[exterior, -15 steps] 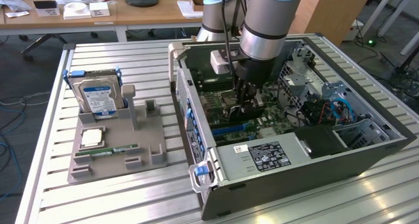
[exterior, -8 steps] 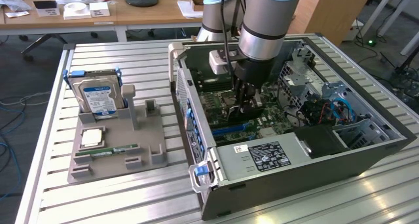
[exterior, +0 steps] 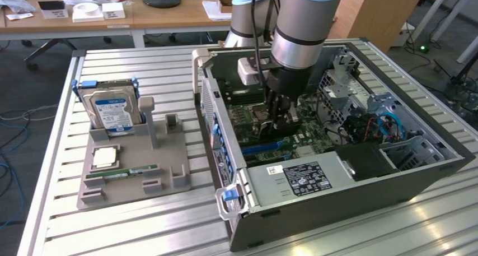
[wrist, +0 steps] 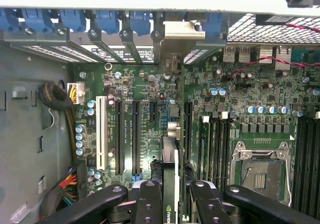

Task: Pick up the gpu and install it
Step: 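Insert the gpu into the slot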

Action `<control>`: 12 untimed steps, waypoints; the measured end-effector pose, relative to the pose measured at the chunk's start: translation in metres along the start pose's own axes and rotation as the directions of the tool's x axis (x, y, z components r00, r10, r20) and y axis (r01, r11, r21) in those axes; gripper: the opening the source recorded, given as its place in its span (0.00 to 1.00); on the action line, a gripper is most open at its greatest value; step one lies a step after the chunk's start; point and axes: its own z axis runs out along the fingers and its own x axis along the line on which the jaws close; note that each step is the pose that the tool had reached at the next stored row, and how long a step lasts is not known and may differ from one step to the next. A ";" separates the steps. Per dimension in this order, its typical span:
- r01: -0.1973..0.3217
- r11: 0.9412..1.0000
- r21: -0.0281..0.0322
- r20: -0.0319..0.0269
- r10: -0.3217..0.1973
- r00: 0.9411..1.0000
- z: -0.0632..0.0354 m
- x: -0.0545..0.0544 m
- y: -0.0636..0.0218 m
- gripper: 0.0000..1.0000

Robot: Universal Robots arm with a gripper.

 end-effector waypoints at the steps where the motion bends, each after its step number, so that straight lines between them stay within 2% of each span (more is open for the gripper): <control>1: 0.000 1.000 0.000 0.000 0.000 1.000 0.0003 0.000 0.0001 0.26; 12: 0.000 1.000 0.000 0.000 0.000 1.000 0.0058 0.000 0.0013 0.26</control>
